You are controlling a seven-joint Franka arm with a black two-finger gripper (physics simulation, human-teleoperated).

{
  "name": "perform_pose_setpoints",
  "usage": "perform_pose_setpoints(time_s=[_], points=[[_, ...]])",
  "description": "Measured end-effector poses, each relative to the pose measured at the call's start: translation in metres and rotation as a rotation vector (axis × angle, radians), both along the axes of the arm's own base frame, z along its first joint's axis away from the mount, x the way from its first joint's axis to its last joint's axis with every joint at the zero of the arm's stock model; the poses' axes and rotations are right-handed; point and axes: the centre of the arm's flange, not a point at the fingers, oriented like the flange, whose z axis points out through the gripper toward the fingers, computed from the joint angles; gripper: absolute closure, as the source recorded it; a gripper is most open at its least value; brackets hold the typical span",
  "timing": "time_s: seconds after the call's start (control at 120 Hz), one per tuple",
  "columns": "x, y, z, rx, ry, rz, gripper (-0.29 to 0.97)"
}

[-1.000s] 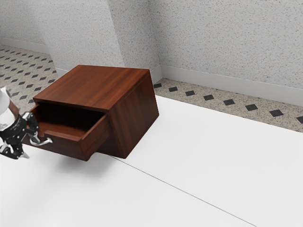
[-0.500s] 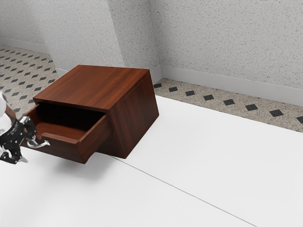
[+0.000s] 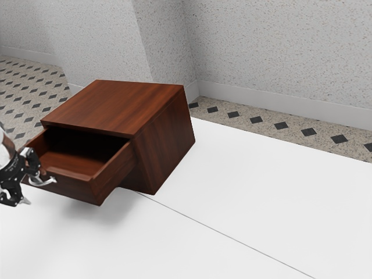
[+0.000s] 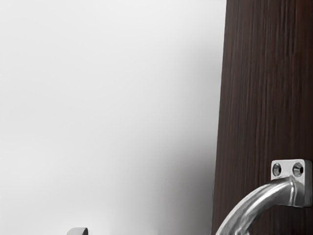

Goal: Pull the drawer handle with one arm to open the drawer

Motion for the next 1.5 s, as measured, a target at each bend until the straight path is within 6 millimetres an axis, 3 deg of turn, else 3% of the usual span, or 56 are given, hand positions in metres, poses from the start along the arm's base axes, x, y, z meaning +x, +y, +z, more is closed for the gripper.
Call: perform_pose_setpoints(time_s=[0.533,1.158,1.5], points=[[-0.012,-0.005,0.002,0.017,-0.003,0.007,0.36],[-0.006,-0.005,0.0,-0.001,-0.043,-0.002,0.36],[-0.004,-0.016,0.014,0.027,-0.07,-0.03,0.36]])
